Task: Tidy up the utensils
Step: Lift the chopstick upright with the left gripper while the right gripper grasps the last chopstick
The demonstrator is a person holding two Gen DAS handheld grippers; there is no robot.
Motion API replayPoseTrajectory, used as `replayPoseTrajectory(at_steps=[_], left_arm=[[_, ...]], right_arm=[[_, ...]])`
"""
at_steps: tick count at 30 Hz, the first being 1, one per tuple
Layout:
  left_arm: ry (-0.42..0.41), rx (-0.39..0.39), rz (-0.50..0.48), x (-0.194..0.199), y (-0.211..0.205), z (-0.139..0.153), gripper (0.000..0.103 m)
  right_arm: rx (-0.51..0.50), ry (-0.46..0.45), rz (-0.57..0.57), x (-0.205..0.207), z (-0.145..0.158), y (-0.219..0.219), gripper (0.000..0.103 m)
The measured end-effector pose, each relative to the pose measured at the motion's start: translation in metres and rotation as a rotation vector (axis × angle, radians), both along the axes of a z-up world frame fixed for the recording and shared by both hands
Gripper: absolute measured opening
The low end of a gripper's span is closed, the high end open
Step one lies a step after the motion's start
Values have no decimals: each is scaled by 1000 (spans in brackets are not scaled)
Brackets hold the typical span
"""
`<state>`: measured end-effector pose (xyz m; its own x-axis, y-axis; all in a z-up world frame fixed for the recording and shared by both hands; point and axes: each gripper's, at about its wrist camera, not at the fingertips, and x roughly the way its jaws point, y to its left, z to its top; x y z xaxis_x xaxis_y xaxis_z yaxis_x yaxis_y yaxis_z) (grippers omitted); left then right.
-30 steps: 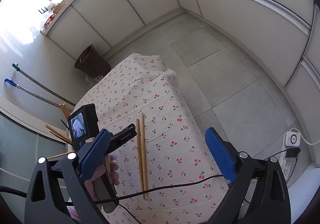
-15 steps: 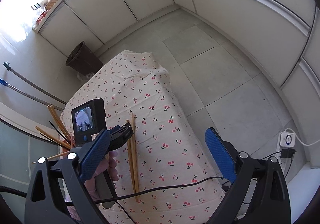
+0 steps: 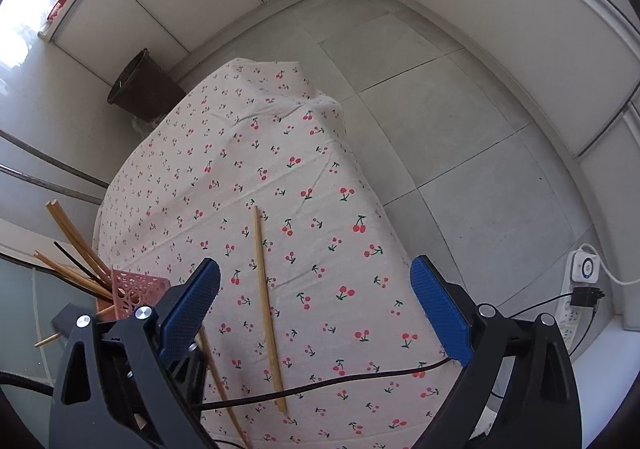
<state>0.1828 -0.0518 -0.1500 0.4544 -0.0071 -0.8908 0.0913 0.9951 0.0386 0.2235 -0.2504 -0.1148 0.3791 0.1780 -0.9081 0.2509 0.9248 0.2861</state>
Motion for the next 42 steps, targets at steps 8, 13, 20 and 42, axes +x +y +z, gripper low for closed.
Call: replayPoseTrajectory(at_steps=[8,13,20,42], left_arm=[[-117,-6,44,-61,46,65,7],[-160,-19,90,-84,72,81,7],[-191,-79,127,-97,96,95,7],[-288,-134,146,-124,119,128,7]], right_arm=[[-117,85,35,41,-50,54,93],[-204,131,38,57,-78,74,93],[-298,119,43,73,-104,91,91],[-92,-116,267,-3,-10,110,5]])
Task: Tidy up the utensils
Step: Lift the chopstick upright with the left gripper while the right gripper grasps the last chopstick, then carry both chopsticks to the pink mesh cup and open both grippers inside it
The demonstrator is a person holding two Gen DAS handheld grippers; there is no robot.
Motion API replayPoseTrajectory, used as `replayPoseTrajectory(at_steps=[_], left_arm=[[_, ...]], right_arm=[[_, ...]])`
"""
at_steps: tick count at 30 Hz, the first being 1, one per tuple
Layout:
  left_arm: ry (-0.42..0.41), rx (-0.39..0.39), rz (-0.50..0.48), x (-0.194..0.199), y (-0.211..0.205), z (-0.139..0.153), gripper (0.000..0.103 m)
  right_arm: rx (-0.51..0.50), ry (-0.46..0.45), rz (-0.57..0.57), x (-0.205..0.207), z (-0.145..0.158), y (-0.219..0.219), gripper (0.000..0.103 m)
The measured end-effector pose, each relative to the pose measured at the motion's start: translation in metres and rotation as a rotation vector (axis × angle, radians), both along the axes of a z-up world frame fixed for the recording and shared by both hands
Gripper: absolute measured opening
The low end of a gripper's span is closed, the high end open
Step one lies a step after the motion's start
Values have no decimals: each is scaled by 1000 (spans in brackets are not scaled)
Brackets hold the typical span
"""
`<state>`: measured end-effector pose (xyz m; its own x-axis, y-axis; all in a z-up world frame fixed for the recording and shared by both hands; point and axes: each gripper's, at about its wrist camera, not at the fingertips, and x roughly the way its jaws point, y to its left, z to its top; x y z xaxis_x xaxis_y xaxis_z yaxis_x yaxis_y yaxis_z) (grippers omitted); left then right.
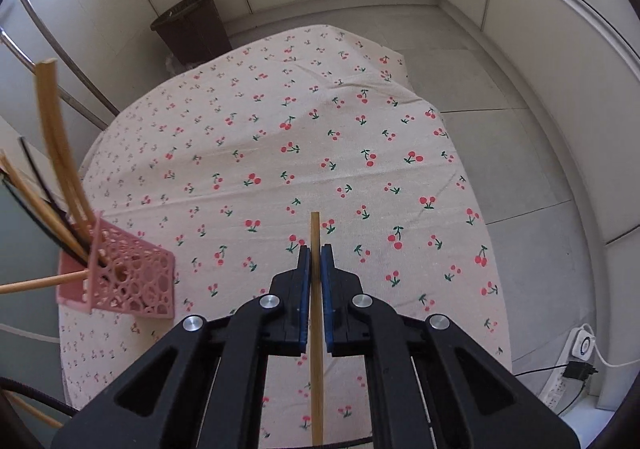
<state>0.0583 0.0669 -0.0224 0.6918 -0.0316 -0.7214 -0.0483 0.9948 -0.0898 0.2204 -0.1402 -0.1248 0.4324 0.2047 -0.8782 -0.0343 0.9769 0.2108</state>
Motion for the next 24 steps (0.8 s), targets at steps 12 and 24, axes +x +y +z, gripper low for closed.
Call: replayPoseTrajectory(at_steps=[12,24], left_arm=[[-59,-38,-30,-31,7,20,7],[-174,-97,4,-17,8,78,7]], right_arm=[[180,-208,86,-95,91,-22,5],[337,-345,16,-111,142,-65,6]])
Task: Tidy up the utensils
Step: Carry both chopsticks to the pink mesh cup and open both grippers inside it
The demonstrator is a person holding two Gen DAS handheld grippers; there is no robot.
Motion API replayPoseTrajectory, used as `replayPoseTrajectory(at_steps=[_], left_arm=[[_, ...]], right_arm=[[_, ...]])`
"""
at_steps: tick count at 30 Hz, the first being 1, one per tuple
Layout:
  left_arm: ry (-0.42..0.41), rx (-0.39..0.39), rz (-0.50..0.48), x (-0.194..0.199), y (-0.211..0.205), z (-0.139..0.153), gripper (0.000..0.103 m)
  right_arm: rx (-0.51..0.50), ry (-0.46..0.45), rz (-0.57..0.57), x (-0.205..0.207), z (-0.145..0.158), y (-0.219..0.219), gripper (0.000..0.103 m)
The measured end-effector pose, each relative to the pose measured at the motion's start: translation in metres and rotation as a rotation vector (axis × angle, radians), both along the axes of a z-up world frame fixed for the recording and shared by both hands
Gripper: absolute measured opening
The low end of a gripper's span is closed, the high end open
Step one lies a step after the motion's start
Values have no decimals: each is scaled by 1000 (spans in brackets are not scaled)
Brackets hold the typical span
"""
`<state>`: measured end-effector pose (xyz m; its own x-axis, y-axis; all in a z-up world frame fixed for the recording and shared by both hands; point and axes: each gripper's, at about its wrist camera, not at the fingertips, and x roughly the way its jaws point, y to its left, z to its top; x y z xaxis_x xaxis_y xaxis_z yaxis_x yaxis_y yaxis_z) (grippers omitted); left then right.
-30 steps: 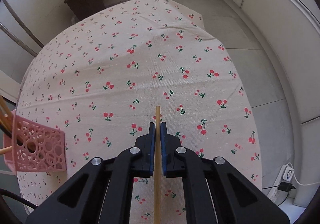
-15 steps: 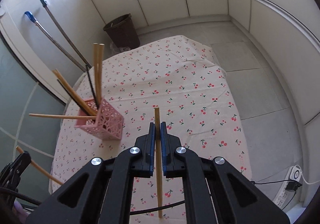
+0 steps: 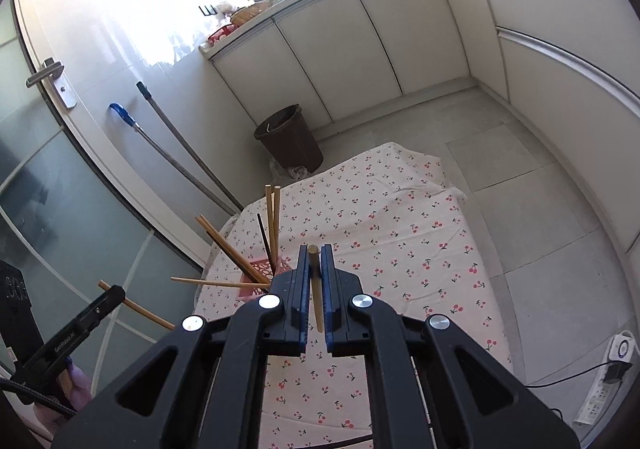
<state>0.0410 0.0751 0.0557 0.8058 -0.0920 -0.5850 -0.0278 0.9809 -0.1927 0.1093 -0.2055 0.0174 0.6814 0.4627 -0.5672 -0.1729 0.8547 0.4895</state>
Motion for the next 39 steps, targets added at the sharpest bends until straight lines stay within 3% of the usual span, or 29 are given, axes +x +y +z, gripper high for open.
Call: replayPoseTrajectory(at_steps=[12,18,21,23,24,32,34,37,39], left_arm=[[-135,81,40,42,-19,65,7],[-120,129,105,80,-23,55,7],[-78,125,122,99,-21,36,8],[-65,117,130,104,-15,25,16],[-57,86,147,103,-8,20,22],[-103,5,252,56,31,27,24],[-111,-30,278,36,41,24,30],[-75,-45,308,10,54,4,31],[-40,-16,328,-1,58,-14,31]], right_arm=[[4,-18,-1,-3,4,-16,6],[5,-8,-8,-1,2,-22,6],[5,-2,-12,0,1,-24,6],[4,-4,-13,0,1,-25,6],[3,-7,-14,-1,2,-25,6],[11,-8,-9,-3,3,-22,6],[12,-14,-5,-4,4,-20,6],[17,-27,2,-4,7,-15,6],[20,-32,7,-2,10,-8,6]])
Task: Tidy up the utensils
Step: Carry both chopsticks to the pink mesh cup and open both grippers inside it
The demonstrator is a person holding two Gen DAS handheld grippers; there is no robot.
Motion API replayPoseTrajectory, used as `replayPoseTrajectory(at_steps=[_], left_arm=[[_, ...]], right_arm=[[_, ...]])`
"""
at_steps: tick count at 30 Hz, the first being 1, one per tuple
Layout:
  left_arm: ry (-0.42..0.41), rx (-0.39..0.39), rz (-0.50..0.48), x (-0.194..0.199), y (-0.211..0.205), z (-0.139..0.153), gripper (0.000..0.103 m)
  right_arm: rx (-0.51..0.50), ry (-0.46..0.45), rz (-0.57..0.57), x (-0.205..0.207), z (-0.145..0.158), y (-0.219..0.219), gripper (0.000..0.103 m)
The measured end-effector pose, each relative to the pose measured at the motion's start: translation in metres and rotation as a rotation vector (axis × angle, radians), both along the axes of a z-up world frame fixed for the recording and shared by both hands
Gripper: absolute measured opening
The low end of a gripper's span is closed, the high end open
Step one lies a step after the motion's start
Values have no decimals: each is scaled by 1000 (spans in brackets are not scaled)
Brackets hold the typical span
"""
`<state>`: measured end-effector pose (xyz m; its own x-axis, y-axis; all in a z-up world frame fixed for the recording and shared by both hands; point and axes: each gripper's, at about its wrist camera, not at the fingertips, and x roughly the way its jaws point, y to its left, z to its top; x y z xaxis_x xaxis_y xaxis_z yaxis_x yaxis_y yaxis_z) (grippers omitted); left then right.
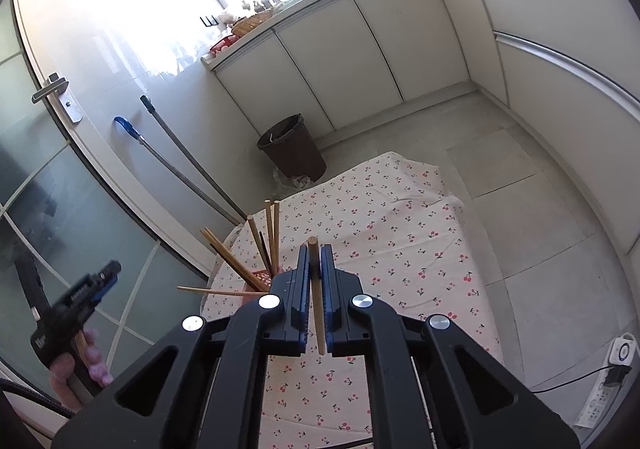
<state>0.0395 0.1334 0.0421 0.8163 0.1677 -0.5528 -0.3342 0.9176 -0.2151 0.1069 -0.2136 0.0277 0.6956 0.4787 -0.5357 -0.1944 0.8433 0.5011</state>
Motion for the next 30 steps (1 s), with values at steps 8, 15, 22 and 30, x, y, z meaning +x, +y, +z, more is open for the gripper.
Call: replayPoseTrajectory(at_steps=[8,15,22,30], left_arm=[[87,-11,10,-8,13,-34,31],[60,-93,-2,-12,29,-25,31],[62,-134,-12,-8,36,-22,31],[54,-111,-9,-11,36,-21,31]], right_arm=[[1,-86,18,15,40,51,6],[-6,-151,23,42,79,97,6],[-59,-169,1,72,69,135,7],[-77,-82,27,74,21,146,16]])
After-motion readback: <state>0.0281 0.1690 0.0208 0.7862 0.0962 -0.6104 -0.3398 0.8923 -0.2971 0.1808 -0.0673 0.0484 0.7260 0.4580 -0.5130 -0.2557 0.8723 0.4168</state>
